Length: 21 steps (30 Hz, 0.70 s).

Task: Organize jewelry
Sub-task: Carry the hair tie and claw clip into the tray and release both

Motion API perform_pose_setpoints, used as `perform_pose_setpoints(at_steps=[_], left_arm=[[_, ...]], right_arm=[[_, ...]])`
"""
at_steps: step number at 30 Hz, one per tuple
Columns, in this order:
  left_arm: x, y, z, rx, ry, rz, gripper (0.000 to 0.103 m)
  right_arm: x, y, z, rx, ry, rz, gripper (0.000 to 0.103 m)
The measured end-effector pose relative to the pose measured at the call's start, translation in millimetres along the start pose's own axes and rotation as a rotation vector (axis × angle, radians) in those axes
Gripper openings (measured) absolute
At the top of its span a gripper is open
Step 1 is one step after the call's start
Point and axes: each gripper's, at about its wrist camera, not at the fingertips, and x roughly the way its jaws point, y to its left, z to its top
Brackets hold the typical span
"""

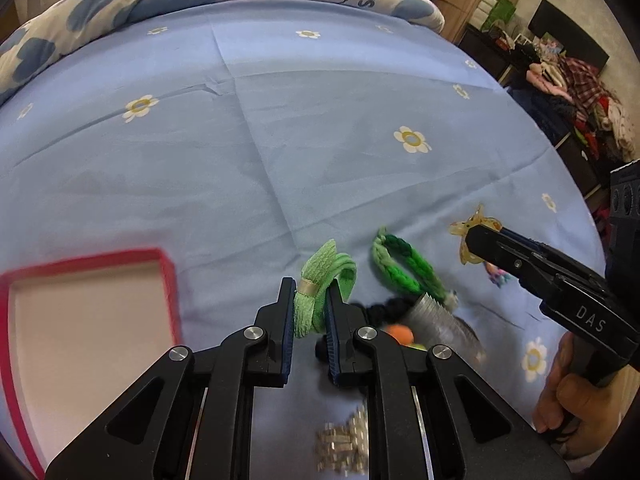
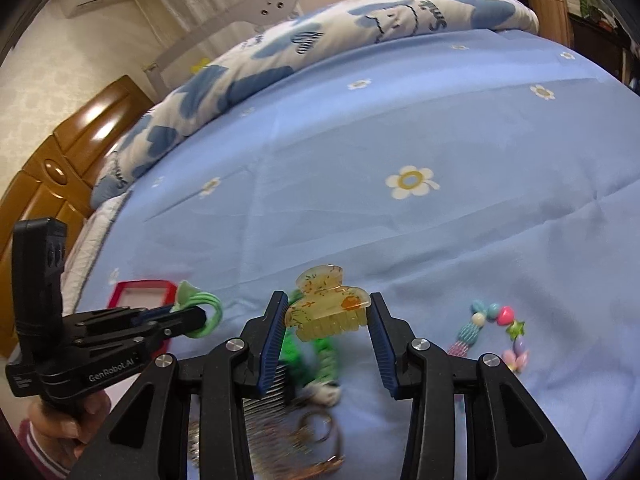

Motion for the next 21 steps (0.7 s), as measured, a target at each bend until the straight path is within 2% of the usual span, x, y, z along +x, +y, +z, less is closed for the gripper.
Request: perform_pose_setpoints(at_steps=[21], left_arm=[[-78,63,-68,-0.191,-0.078,0.034,0.012]], right_arm=[[-9,109,-40,-0.091,0.051,0.186,0.041]])
